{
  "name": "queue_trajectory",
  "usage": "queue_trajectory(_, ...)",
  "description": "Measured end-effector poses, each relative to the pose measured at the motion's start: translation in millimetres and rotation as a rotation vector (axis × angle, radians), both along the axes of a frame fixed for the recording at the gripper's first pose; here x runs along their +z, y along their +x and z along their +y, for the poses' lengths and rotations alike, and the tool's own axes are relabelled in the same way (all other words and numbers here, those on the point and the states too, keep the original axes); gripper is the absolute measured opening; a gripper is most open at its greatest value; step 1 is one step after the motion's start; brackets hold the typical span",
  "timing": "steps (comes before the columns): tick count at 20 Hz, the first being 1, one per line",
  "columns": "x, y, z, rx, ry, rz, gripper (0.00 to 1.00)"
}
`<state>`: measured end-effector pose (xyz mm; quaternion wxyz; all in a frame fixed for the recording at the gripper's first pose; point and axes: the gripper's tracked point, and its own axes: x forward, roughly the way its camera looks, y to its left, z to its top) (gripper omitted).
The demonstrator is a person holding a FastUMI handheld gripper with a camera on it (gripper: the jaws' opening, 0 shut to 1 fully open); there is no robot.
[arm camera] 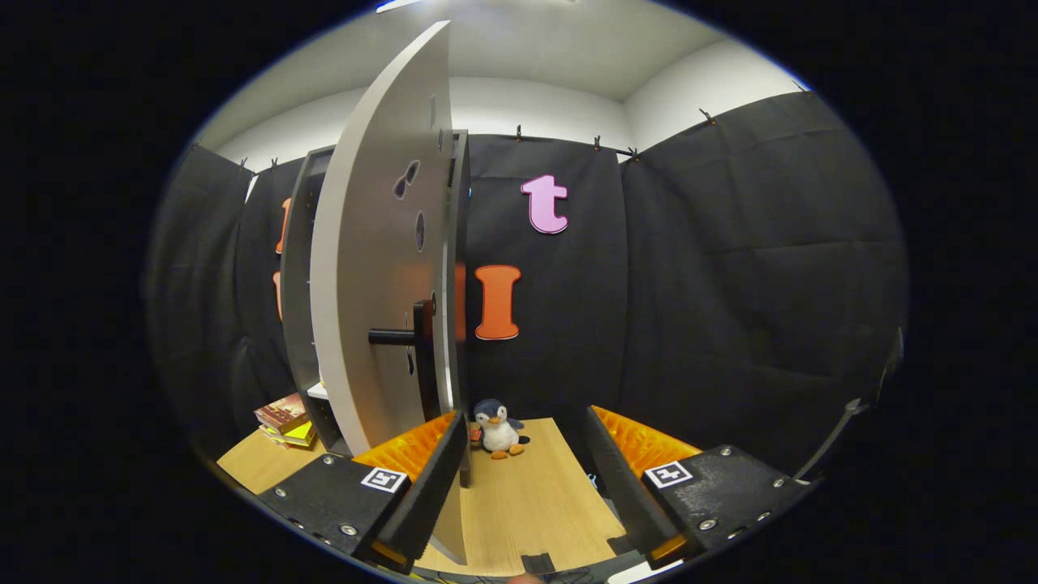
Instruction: Open the shoe cabinet door, grab the shoes and put them into the shoe cabinet, then close the shoe cabinet door.
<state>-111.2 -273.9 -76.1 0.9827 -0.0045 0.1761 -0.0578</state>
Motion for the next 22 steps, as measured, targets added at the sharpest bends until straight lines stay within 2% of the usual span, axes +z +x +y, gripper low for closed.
queue_trajectory(6, 7.8, -4.0, 20.2, 0.056, -0.028, 0.012, 0.90)
queue_trajectory(11, 3.4, -1.7, 95.2, 0.193, 0.065, 0.034, 0.90)
queue_trajectory(16, -2.7, 7.3, 144.1, 0.320, 0.120, 0.038, 0.90)
queue_trajectory(22, -6.7, 42.3, 224.5, 0.466, 0.196, 0.038, 0.91)
